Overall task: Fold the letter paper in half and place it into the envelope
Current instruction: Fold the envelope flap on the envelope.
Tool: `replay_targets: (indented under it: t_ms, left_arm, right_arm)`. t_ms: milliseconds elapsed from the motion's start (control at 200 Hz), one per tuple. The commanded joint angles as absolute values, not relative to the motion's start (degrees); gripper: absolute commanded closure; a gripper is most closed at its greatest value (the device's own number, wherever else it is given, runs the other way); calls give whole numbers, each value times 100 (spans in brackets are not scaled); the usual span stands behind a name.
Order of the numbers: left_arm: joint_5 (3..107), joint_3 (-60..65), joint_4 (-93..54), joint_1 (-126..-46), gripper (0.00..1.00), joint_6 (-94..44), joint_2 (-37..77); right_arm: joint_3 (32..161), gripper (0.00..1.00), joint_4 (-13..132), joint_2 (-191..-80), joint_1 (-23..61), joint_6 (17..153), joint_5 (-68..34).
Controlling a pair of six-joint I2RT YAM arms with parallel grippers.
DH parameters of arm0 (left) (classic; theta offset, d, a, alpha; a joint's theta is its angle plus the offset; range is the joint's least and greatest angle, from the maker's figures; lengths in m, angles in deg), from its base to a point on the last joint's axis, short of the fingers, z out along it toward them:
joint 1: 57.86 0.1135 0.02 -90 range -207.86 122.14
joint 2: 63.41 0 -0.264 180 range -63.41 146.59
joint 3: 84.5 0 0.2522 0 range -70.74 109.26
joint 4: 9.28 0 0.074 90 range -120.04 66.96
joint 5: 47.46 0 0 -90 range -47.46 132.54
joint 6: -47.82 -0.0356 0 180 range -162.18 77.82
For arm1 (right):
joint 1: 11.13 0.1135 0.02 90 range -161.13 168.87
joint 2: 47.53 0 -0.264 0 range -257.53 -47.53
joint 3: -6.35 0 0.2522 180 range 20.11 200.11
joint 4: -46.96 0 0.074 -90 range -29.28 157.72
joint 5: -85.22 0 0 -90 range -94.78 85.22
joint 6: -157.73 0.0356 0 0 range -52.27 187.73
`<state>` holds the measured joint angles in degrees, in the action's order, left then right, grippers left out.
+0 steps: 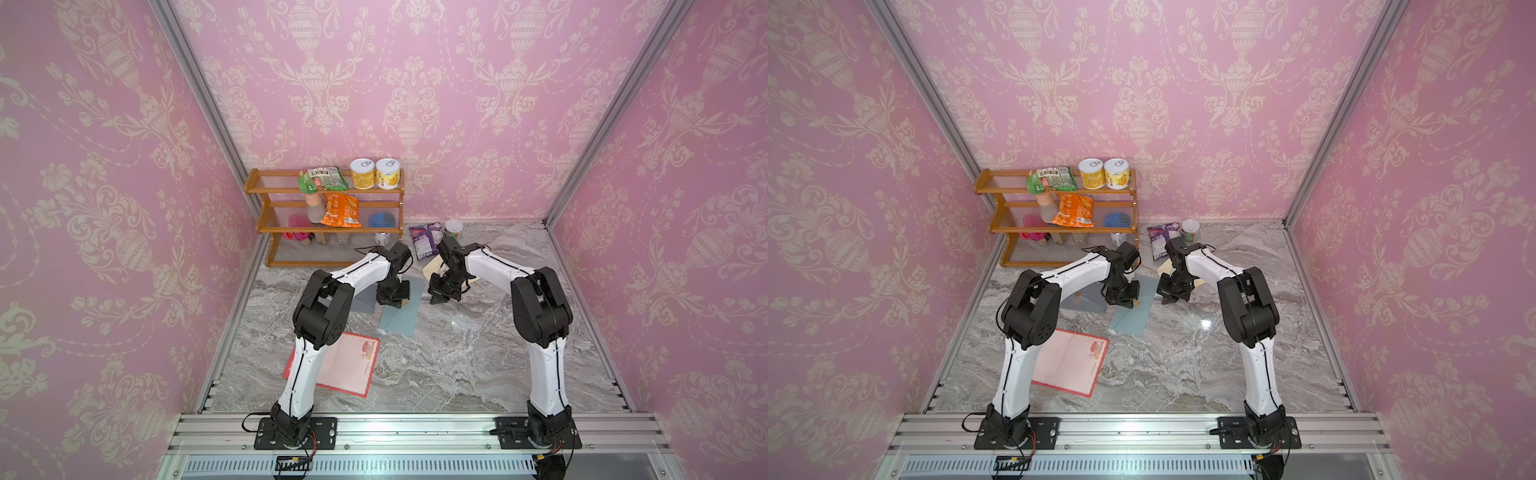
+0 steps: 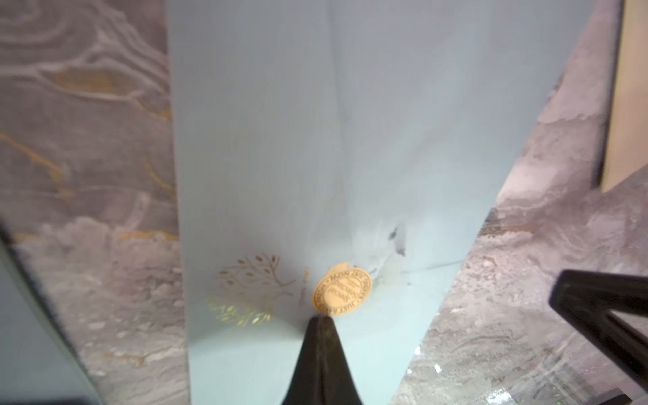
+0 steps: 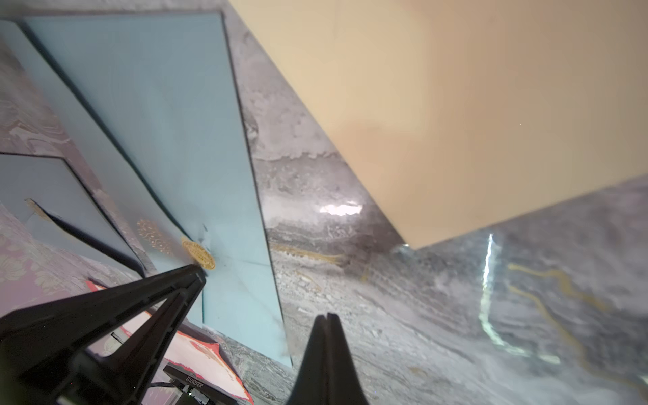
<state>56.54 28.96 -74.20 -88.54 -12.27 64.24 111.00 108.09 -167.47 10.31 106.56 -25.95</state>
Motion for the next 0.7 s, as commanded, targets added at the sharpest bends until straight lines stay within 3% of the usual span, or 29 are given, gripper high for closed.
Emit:
replay_targets:
  t_ms: [0, 485, 695]
  left_arm:
    - [4989, 3087, -7774, -8863, 100, -1138, 6938]
    - [4694, 5037, -8527, -8430, 100, -1170, 8034]
    - [4610, 5150, -8641, -8353, 100, -1431, 8006]
  right_arm:
    - [10941, 100, 10974, -16376, 929, 10562, -2459]
    - [10926, 100, 11239, -16034, 650, 10478, -2513]
    - [10888, 100, 11334, -15810, 530, 10475, -2414]
